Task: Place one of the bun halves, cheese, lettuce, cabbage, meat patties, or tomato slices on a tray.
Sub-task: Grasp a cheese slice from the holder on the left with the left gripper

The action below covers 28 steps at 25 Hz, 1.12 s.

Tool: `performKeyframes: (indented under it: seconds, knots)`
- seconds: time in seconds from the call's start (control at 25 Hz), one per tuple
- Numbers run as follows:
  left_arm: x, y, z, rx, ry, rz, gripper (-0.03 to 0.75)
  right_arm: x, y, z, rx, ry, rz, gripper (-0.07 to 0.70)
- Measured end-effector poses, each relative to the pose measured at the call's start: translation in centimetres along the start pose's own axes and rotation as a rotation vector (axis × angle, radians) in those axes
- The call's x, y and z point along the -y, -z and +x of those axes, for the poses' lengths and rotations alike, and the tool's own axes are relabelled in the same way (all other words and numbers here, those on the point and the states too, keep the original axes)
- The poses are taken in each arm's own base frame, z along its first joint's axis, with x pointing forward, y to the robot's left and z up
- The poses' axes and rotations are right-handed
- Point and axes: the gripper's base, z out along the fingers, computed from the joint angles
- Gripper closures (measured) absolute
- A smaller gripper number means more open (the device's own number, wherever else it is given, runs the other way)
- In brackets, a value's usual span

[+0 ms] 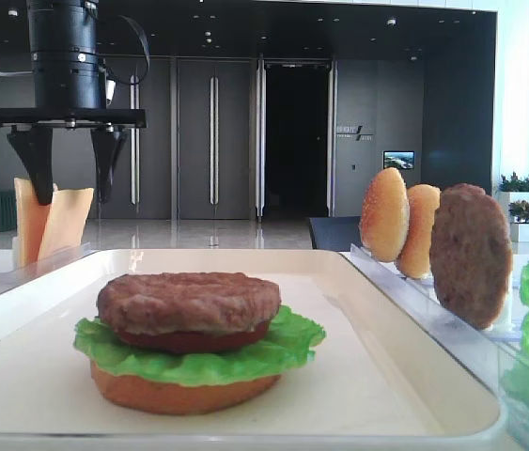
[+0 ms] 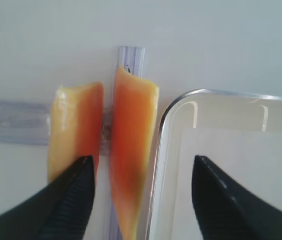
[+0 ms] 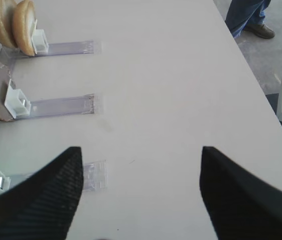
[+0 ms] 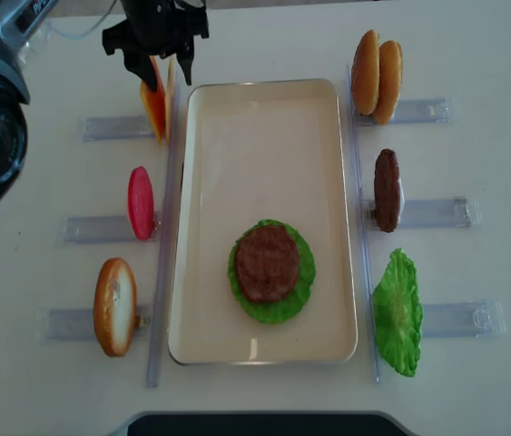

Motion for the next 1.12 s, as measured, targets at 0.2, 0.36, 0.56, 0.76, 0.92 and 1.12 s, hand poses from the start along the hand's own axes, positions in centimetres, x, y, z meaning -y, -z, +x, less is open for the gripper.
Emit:
performKeyframes:
  seconds: [0.2, 0.36, 0.56, 0.76, 0.92, 1.12]
  knots:
    - [0.0, -0.6, 0.0, -0.016, -0.004, -0.008, 0.251, 0.0, 0.0, 0.0, 0.0, 0.0, 0.0, 0.16]
    - [0.1, -1.2, -0.1, -0.023, -0.008, -0.018, 0.251, 0.0, 0.0, 0.0, 0.0, 0.0, 0.0, 0.16]
    - [0.0, -0.8, -0.4, -0.001, -0.012, -0.025, 0.251, 0.0, 0.0, 0.0, 0.0, 0.0, 0.0, 0.16]
    - [0.0, -0.8, -0.4, 0.0, -0.014, -0.027, 0.251, 0.0, 0.0, 0.0, 0.0, 0.0, 0.0, 0.16]
    - [0.0, -0.8, -0.4, 0.0, -0.016, -0.027, 0.252, 0.0, 0.0, 0.0, 0.0, 0.0, 0.0, 0.16]
    - [0.0, -0.8, -0.4, -0.001, -0.019, -0.028, 0.327, 0.0, 0.0, 0.0, 0.0, 0.0, 0.0, 0.16]
